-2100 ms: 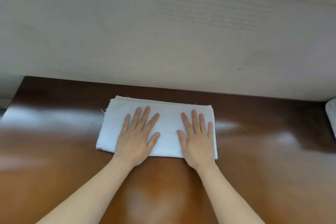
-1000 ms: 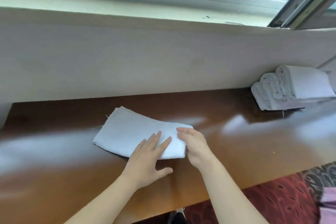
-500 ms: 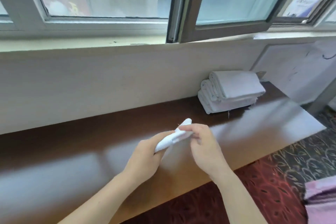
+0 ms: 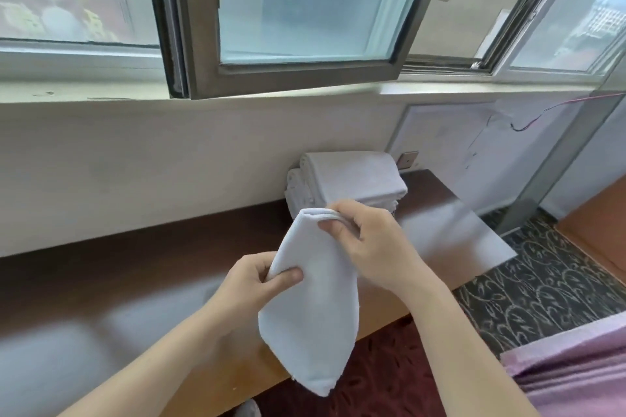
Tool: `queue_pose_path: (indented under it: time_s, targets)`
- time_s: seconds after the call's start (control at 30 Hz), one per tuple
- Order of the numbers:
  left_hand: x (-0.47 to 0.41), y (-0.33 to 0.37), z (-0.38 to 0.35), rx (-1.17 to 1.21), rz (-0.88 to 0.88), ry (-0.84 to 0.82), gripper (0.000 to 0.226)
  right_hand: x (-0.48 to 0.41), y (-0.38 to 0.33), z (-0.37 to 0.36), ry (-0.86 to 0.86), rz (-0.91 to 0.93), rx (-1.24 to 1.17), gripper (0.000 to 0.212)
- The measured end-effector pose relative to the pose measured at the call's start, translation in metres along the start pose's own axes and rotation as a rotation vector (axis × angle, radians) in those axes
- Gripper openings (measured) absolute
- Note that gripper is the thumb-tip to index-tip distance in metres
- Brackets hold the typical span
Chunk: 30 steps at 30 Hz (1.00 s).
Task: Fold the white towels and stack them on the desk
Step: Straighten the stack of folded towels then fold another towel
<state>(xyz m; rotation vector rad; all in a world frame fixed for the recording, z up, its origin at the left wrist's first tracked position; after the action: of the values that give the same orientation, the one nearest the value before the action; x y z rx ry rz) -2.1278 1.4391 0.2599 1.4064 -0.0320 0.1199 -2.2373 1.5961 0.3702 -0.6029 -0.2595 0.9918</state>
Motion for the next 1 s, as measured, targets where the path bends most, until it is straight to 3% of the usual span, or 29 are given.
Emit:
queue_pose_path:
  time_s: [0.1, 0.23, 0.37, 0.5, 0.6, 0.7, 0.8, 0.87, 0.93, 1.0]
  targets:
    - [-0.04, -0.026, -0.005, 0.044, 0.059, -0.053, 0.016, -0.027, 0.025, 0.038, 0.044, 0.014, 0.004, 0.016]
    - [-0.093, -0.063, -0.004, -0.005, 0.198, -0.036, 0.034, -0.056, 0.064, 0.087, 0.15, -0.015, -0.018, 0.015]
    - [-0.137, -0.075, -0.001, 0.051, 0.265, 0.046, 0.003, -0.075, 0.118, 0.128, 0.258, -0.095, 0.005, 0.012]
    - [-0.169, -0.051, 0.022, 0.135, 0.224, 0.145, 0.007, -0.084, 0.189, 0.152, 0.365, -0.204, -0.025, 0.016]
    - [-0.198, -0.029, 0.039, 0.29, 0.162, 0.229, 0.041, -0.098, 0.255, 0.161, 0.372, -0.303, -0.059, 0.024]
    - [-0.243, -0.011, 0.046, 0.407, 0.165, 0.443, 0.028, -0.126, 0.316, 0.16, 0.335, -0.372, -0.145, 0.035]
    - [-0.294, -0.003, 0.05, 0.307, 0.201, 0.613, 0.023, -0.167, 0.371, 0.151, 0.324, -0.426, -0.228, 0.038]
    - [-0.329, -0.008, 0.057, 0.06, 0.278, 0.721, 0.034, -0.202, 0.409, 0.142, 0.301, -0.447, -0.254, 0.042]
    - [-0.356, -0.016, 0.058, -0.203, 0.387, 0.796, 0.03, -0.233, 0.444, 0.127, 0.216, -0.481, -0.236, 0.037]
    - [-0.369, -0.018, 0.05, -0.239, 0.43, 0.858, 0.029, -0.253, 0.466, 0.11, 0.11, -0.512, -0.212, 0.032]
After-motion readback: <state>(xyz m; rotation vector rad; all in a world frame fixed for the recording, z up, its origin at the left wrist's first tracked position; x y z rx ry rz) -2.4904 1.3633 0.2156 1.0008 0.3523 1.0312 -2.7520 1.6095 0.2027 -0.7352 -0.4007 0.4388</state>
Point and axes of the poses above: each hand's wrist, its own x-axis away from the middle knuckle, its own z-axis out of the back of the hand, y = z × x, the point moved 2 cm from there along -x, towards the middle knuckle, and after that the axes turned 11 degrees about -y, right-handed, at the moved point
